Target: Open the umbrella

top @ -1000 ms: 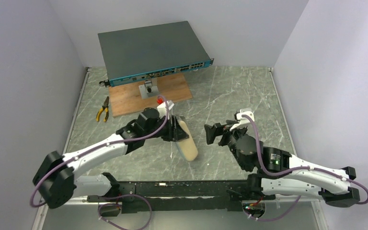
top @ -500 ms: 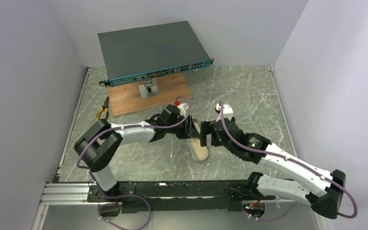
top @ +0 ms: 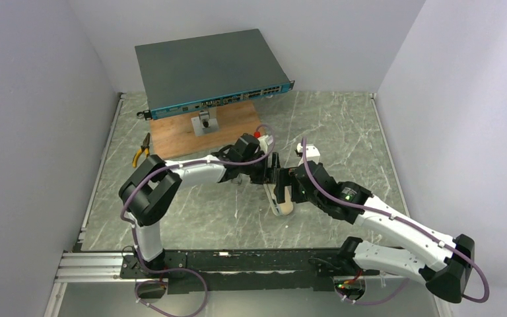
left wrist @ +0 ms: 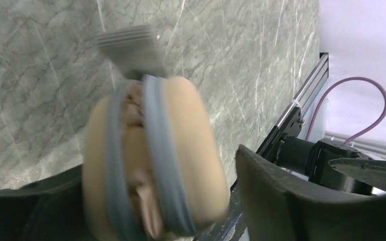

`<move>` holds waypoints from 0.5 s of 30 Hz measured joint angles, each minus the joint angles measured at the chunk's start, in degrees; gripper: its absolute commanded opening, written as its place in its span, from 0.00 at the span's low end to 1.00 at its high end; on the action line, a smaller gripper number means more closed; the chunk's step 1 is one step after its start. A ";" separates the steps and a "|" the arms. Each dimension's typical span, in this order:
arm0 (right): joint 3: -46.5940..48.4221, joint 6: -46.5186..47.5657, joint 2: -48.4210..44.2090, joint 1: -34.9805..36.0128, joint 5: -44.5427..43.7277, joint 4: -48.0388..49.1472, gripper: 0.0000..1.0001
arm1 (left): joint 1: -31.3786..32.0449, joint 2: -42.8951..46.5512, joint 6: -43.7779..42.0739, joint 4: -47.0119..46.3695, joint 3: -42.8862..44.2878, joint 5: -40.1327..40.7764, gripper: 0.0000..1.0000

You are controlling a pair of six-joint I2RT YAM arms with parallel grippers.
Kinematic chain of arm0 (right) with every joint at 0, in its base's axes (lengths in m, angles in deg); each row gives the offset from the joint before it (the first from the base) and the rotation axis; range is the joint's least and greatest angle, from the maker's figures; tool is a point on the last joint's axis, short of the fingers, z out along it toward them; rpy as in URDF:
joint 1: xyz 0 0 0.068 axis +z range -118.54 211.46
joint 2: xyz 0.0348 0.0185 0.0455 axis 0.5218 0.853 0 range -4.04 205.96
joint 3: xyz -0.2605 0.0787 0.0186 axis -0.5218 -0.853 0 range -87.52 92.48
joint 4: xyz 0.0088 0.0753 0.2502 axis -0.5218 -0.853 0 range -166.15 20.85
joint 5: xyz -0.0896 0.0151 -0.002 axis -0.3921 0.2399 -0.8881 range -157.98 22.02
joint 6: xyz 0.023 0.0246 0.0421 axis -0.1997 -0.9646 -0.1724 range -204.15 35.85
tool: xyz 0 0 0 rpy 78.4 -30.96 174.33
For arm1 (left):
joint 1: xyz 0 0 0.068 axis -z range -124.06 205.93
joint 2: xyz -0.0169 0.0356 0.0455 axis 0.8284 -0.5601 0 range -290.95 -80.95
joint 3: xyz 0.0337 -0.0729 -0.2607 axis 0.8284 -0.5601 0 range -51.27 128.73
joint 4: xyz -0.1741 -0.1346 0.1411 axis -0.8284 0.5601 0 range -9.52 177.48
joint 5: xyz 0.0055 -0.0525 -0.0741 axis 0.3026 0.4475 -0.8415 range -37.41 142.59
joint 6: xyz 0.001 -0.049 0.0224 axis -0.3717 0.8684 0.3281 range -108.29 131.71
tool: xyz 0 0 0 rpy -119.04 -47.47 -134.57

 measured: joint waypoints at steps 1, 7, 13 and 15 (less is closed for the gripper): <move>-0.07 0.00 0.00 -0.02 0.00 0.00 1.00 | 0.00 -0.20 -0.74 1.36 0.90 0.02 0.95; -0.74 -0.07 0.00 -0.04 0.20 0.00 1.00 | -0.04 -0.35 -5.05 8.90 6.43 1.77 0.99; -1.20 -0.48 -0.68 -0.04 0.13 0.00 1.00 | -0.57 -0.15 -9.40 15.47 12.44 5.40 0.99; -1.27 -0.79 -1.42 -0.09 -0.24 0.00 1.00 | -0.85 0.55 -10.47 17.75 13.14 6.93 0.99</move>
